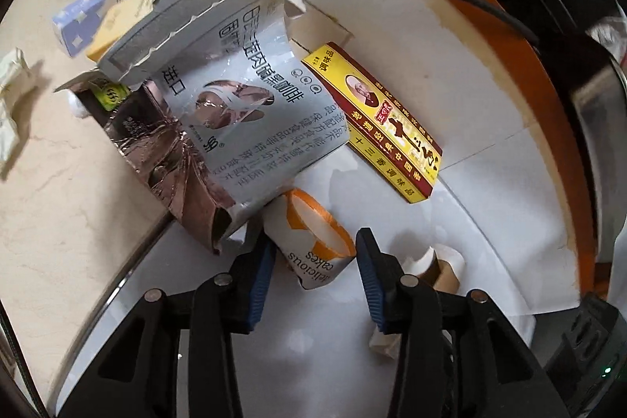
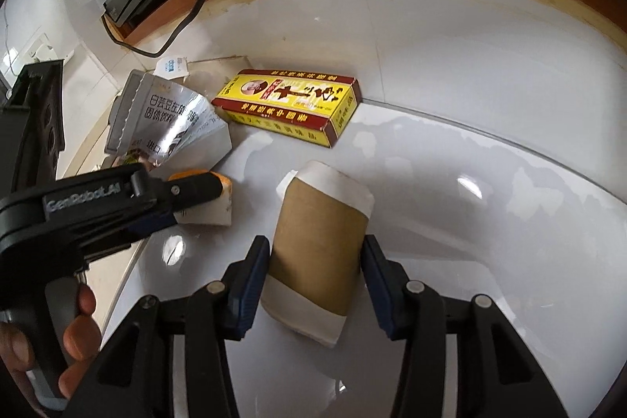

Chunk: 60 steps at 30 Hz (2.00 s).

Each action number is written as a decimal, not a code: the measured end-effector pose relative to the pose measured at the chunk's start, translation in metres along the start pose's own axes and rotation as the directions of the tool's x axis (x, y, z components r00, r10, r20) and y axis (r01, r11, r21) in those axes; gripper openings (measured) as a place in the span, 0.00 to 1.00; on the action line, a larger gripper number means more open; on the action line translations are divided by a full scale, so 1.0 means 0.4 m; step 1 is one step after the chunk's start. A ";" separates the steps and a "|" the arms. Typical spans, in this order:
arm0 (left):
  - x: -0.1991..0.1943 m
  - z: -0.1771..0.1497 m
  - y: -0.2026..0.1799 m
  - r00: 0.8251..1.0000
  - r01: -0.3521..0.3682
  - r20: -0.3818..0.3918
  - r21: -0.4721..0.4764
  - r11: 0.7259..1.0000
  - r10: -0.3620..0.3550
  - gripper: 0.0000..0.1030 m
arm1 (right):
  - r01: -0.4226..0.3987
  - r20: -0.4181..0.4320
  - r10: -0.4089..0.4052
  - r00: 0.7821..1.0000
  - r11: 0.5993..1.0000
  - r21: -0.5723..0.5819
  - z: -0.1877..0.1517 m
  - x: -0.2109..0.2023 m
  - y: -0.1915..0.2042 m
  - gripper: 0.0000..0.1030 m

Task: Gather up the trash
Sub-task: 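Grasp the orange-rimmed cup with the left tool while the right tool grasps the brown paper cup, then lower both cups over the floor bin and open both tools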

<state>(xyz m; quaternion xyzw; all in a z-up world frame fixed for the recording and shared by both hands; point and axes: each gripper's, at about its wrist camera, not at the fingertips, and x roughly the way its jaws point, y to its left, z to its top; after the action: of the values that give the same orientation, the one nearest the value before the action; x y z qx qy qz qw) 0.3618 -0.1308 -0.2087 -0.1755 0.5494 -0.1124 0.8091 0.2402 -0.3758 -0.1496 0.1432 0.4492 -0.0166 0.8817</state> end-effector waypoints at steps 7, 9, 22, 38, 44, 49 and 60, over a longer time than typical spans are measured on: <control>-0.069 -0.072 -0.017 0.999 0.008 0.038 0.067 0.998 -0.011 0.37 | -0.004 -0.014 0.004 1.000 0.999 -0.033 -0.053 -0.029 0.025 0.46; -0.110 -0.106 -0.015 0.999 0.011 0.050 0.093 0.996 -0.015 0.37 | -0.009 -0.015 0.008 1.000 0.999 -0.049 -0.075 -0.047 0.038 0.46; -0.379 -0.344 0.058 0.994 -0.035 0.113 0.215 0.976 0.011 0.37 | -0.090 -0.047 0.084 0.995 0.981 -0.172 -0.240 -0.167 0.193 0.46; -0.502 -0.644 0.224 0.977 -0.194 0.143 0.321 0.927 0.155 0.38 | -0.154 -0.114 0.118 0.986 0.912 -0.381 -0.496 -0.262 0.372 0.46; -0.429 -0.744 0.306 0.984 -0.178 0.048 0.297 0.938 0.172 0.38 | -0.162 -0.147 0.105 0.984 0.875 -0.457 -0.620 -0.249 0.408 0.46; -0.348 -0.801 0.368 0.981 -0.187 0.011 0.306 0.934 0.193 0.38 | -0.133 -0.186 0.049 0.981 0.871 -0.473 -0.712 -0.176 0.409 0.47; -0.086 -0.852 0.506 0.973 -0.200 -0.035 0.362 0.911 0.228 0.39 | -0.049 -0.263 -0.057 0.963 0.923 -0.382 -0.886 0.155 0.312 0.47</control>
<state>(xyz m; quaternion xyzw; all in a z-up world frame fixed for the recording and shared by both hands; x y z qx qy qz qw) 0.0304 0.0122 -0.3758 0.0395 0.5665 -0.1274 0.8132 0.0178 -0.1553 -0.3660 -0.0325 0.5594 0.0896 0.8234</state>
